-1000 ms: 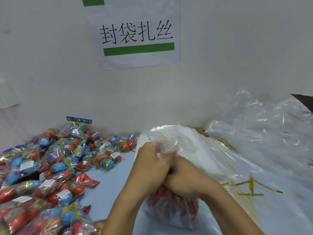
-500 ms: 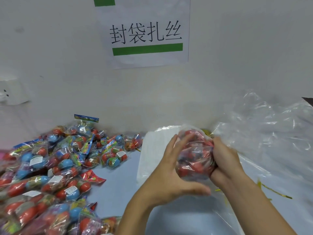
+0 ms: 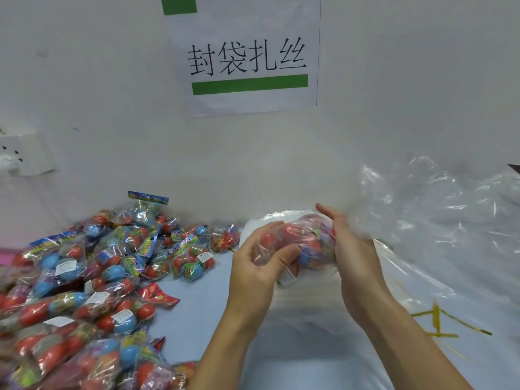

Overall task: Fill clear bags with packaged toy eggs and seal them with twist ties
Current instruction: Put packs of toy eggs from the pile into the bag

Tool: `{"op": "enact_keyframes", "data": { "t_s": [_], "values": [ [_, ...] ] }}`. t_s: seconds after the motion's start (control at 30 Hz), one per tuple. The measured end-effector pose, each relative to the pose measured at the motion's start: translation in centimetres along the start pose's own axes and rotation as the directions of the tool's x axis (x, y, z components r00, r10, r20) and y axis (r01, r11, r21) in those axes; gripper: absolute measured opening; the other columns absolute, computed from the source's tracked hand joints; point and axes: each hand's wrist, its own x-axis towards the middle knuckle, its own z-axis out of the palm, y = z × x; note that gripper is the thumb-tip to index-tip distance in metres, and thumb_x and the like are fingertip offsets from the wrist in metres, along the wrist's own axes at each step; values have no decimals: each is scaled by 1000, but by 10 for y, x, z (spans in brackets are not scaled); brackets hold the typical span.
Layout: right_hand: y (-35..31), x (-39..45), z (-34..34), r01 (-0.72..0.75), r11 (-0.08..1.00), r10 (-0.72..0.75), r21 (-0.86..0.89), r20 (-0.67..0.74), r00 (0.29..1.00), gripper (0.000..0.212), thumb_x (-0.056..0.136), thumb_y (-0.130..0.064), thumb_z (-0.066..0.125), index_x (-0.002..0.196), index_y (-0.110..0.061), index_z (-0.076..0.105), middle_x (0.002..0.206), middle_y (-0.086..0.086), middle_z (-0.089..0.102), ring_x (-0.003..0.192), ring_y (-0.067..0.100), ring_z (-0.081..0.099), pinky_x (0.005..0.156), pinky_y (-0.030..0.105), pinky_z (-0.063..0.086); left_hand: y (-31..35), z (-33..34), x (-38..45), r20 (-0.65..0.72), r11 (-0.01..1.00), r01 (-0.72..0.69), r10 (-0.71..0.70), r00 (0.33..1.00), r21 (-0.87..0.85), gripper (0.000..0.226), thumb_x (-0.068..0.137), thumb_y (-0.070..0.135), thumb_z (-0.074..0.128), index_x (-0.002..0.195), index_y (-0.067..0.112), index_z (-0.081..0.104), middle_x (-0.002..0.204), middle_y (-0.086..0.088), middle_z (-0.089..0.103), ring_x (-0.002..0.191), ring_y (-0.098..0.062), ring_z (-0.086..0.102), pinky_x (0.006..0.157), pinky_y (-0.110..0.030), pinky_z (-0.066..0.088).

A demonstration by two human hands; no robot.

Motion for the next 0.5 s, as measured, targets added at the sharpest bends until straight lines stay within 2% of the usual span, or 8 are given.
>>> {"op": "enact_keyframes", "data": {
  "t_s": [0.03,0.1,0.17,0.23,0.33,0.4,0.43,0.5],
  "values": [
    [0,-2,0,82,996,-80,-31,72,994,32,105,-41,44,101,-42,76,90,-37,70,85,-12,69,72,13,54,2,0,0,-20,999,36,-36,999,-33,37,74,32,76,109,20,73,101,1,76,92,-15,72,71,-22,55],
    [3,-3,-6,188,981,-170,-49,251,953,33,99,-50,46,111,-41,75,114,-42,63,101,-16,63,80,12,55,4,0,-1,-51,986,141,-146,988,-93,39,75,46,70,106,22,74,89,2,74,71,-14,65,53,-24,44],
    [3,-4,-12,236,968,-183,-83,406,895,37,90,-55,48,114,-44,74,130,-31,61,115,-9,61,91,16,54,6,-4,1,-84,959,243,-257,963,-148,44,70,57,69,97,22,73,76,2,67,57,-12,53,44,-23,32],
    [2,-6,-16,214,975,-163,-65,446,880,34,92,-52,49,110,-42,76,121,-20,71,106,-1,68,82,16,55,5,-6,5,-98,939,307,-324,941,-155,47,65,61,71,92,22,70,71,0,61,53,-13,49,41,-21,28],
    [1,-5,-9,134,991,-123,-32,226,966,29,101,-36,53,94,-34,80,94,-6,79,84,12,75,63,20,55,6,-2,4,-74,941,326,-333,940,-89,60,66,68,69,98,18,69,75,-5,61,56,-17,51,42,-22,31],
    [2,1,-7,-2,997,1,74,7,1000,28,99,-29,57,85,-25,81,86,3,78,69,22,73,54,28,51,5,2,2,30,952,295,-294,955,-79,63,64,77,64,103,29,72,90,-5,67,71,-18,57,53,-25,37],
    [2,3,-8,-74,983,83,170,-46,995,26,97,-27,59,84,-20,80,86,8,77,66,25,71,54,30,51,6,3,1,104,963,260,-252,962,-69,61,63,79,63,105,36,72,101,1,70,82,-15,60,60,-26,39],
    [1,6,-9,-213,914,227,345,-2,974,26,98,-29,58,97,-11,77,97,16,76,77,33,71,66,42,55,3,5,-1,220,989,146,-143,965,1,70,62,79,69,121,42,64,123,13,68,108,-7,62,78,-27,47]
  ]
}}
